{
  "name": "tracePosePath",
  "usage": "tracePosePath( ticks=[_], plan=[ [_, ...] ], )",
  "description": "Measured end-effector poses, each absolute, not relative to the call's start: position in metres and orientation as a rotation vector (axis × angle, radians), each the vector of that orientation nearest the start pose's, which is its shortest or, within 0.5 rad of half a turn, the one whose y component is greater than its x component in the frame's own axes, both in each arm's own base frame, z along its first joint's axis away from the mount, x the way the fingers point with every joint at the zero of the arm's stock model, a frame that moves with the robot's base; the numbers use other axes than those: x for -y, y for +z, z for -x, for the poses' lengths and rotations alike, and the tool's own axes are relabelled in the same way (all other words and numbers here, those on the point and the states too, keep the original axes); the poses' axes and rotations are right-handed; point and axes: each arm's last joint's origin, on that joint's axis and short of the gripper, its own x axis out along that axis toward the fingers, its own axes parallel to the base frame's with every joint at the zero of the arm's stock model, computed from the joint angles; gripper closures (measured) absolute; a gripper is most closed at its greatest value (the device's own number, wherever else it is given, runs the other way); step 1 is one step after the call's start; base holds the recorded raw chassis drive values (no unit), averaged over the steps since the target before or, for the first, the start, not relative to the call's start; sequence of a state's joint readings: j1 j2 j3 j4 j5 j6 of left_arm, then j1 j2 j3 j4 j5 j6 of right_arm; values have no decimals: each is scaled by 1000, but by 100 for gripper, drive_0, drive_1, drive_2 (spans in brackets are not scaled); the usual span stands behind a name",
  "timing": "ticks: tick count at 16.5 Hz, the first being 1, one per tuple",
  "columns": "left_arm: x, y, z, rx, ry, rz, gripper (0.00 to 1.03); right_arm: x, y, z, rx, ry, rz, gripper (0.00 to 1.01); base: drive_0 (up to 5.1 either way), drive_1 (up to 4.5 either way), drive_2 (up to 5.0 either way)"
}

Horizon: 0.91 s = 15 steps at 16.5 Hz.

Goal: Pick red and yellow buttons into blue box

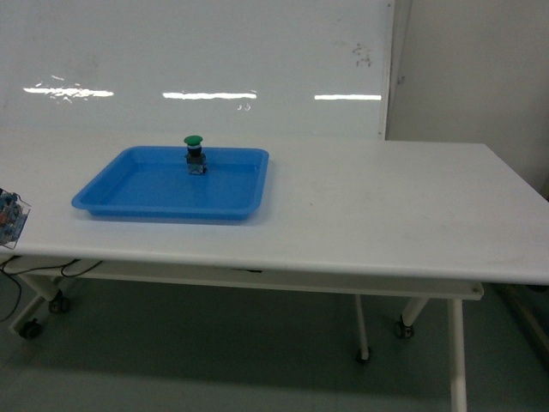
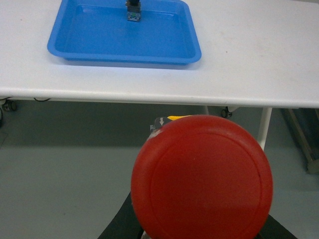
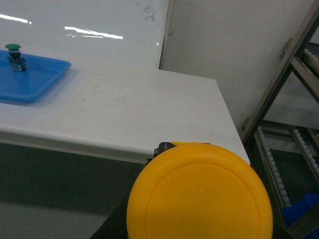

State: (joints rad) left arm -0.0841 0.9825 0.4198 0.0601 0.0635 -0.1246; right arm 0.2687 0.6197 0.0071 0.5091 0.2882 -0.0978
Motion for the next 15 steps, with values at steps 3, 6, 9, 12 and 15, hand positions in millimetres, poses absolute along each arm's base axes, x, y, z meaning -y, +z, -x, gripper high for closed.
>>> tracePosePath(
  ticks=[3,6,9,12,15],
  plan=[
    [19,197,-197,-508,-117,117,79,-28,155,-132,-100,-15,126,75,392,-463,64],
    [19,197,-197,-508,-117,117,79,-28,155,-132,-99,-15,126,75,392,-463,64],
    [19,197,-197,-510,-116,117,79,-28,155,-132,-100,-15,126,75,392,-463,64],
    [19,197,-197,-510,-117,117,79,-28,155,-132,-101,-15,127,75,392,-463,64],
    [19,197,-197,-510,-117,117,79,-28,155,-132,-101,-15,126,75,392,-463,64]
  ],
)
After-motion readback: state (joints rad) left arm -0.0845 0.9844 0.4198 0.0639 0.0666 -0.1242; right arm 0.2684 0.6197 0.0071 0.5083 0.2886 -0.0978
